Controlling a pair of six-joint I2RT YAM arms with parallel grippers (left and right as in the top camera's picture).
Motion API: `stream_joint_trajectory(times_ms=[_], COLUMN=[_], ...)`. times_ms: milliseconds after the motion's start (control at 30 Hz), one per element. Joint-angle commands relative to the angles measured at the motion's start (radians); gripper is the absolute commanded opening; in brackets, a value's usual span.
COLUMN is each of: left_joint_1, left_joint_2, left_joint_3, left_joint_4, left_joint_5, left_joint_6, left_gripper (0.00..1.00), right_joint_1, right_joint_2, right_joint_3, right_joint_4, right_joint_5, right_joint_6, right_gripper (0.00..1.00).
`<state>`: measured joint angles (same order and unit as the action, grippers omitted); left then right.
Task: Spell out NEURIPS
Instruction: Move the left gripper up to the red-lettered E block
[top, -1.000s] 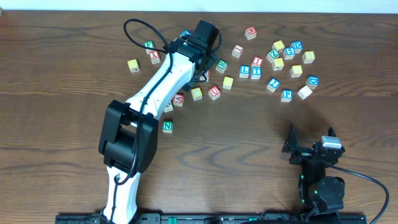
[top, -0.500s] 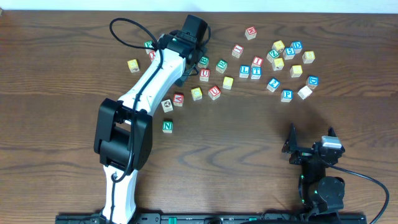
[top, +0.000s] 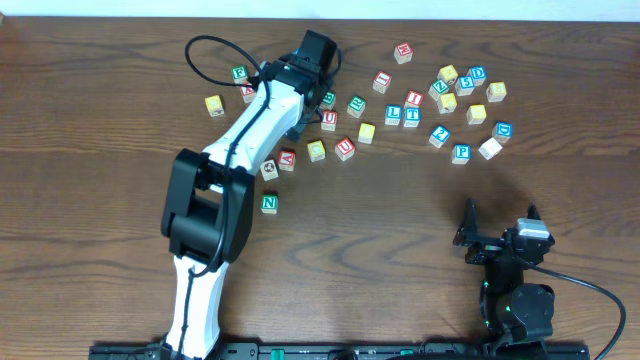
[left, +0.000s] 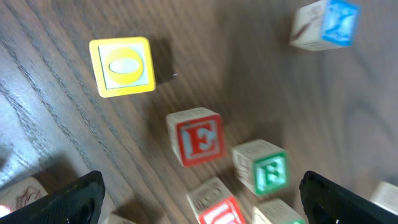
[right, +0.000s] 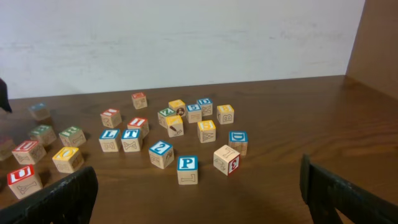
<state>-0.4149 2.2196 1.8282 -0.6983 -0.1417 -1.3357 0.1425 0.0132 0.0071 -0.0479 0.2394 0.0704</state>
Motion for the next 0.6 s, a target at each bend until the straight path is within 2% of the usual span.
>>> stream_joint_trajectory(times_ms=[0, 433, 567], left_joint_1=[0.002, 0.016, 0.022], left_joint_2=[0.038, 0.049, 0.058], left_joint_3=[0.014, 0.008, 0.008], left_joint_4=[-0.002, 0.003, -0.011], left_joint_5=[-0.027, -0.035, -0.03], left_joint_6=[-0.013, -0.012, 0.005], left_gripper=[0.98, 1.0, 0.97], right_joint_1=[0.001, 0.001, 0.001], right_joint_2=[0.0, 0.0, 0.0], right_joint_3=[-0.002, -0.002, -0.002], right_joint_4=[-0.005, -0.005, -0.005], right_joint_5=[0.001, 0.001, 0.001], right_joint_6=[-0.008, -0.008, -0.008], right_gripper=[0.99, 0.99, 0.99])
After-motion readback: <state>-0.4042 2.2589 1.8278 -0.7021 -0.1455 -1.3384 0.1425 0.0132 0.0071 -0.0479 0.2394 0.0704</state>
